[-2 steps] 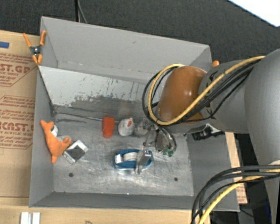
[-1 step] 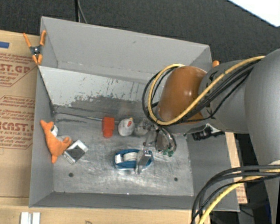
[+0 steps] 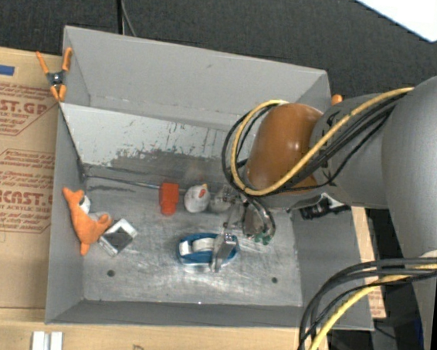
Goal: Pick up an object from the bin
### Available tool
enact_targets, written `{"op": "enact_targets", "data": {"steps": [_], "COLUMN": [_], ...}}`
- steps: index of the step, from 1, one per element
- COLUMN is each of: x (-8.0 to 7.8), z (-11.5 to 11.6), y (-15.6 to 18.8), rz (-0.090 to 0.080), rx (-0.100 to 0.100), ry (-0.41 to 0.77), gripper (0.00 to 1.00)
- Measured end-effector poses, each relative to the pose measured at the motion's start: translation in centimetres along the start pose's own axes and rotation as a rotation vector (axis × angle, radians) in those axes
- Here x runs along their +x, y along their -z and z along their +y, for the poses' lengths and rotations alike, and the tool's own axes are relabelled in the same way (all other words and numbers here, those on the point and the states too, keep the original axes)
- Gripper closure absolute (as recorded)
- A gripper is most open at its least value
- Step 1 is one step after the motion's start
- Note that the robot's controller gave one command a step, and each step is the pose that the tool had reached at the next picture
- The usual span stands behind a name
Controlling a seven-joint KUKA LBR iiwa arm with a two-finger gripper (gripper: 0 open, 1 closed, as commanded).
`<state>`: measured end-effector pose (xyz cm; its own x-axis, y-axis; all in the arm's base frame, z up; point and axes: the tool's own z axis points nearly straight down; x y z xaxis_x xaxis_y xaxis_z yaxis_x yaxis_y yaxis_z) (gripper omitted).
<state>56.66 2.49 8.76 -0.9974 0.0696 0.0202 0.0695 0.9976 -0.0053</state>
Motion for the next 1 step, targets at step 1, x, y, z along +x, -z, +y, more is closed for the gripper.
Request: {"op": "enact_targets", "data": {"steps": [1], "x": [0.0], "z": [0.0], "y": [0.0], "rz": [0.0], "rx": [0.0], "ry": [0.0], "gripper": [1.0]}}
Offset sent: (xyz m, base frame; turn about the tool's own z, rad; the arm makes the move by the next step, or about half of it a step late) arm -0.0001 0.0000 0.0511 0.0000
